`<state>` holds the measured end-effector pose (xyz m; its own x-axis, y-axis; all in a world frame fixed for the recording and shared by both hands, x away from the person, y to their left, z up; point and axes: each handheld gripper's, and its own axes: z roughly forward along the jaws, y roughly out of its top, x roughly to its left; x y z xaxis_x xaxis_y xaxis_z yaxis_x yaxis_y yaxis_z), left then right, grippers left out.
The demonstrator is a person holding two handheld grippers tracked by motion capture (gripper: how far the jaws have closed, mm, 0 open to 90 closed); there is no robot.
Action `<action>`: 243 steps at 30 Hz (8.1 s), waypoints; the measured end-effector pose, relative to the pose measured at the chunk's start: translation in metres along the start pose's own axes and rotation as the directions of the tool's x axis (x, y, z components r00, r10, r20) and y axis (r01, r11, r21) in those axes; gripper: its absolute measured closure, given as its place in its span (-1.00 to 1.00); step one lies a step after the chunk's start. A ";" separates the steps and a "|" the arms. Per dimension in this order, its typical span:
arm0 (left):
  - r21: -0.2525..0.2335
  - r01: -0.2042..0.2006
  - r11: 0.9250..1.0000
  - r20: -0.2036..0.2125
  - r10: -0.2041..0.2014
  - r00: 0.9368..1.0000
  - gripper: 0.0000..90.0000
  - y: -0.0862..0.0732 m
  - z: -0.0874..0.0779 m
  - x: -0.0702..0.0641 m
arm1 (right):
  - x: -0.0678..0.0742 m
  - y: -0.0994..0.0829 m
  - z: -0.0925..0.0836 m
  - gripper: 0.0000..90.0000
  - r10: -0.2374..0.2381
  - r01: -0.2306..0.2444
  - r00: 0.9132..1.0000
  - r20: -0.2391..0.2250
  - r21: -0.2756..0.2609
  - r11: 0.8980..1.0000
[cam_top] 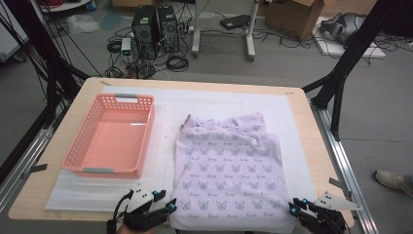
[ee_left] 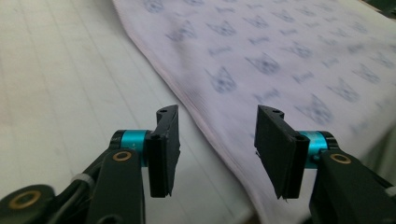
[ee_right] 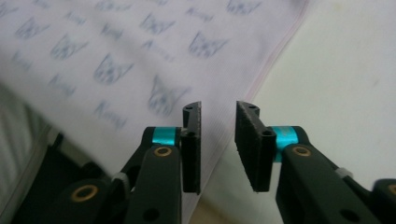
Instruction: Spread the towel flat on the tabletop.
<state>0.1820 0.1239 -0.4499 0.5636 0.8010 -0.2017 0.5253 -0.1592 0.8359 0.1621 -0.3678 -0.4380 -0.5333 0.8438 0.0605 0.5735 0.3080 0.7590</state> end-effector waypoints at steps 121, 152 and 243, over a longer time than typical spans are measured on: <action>-0.010 -0.038 0.999 -0.037 0.038 0.999 0.18 -0.007 -0.009 0.003 | -0.004 0.023 0.038 0.96 -0.007 0.007 1.000 -0.012 0.042 0.999; 0.045 -0.016 0.999 0.021 0.015 1.000 0.89 -0.014 -0.007 0.002 | -0.006 0.027 0.047 0.74 0.002 -0.002 1.000 0.021 0.013 1.000; 0.132 -0.095 0.987 0.021 0.093 0.995 0.93 0.040 0.056 0.022 | -0.038 0.038 0.058 0.60 0.046 -0.045 0.997 0.067 -0.008 0.999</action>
<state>0.2510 0.1032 -0.4495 0.6236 0.7703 -0.1338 0.5486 -0.3092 0.7769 0.2405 -0.3625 -0.4494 -0.4634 0.8846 0.0513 0.5920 0.2660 0.7608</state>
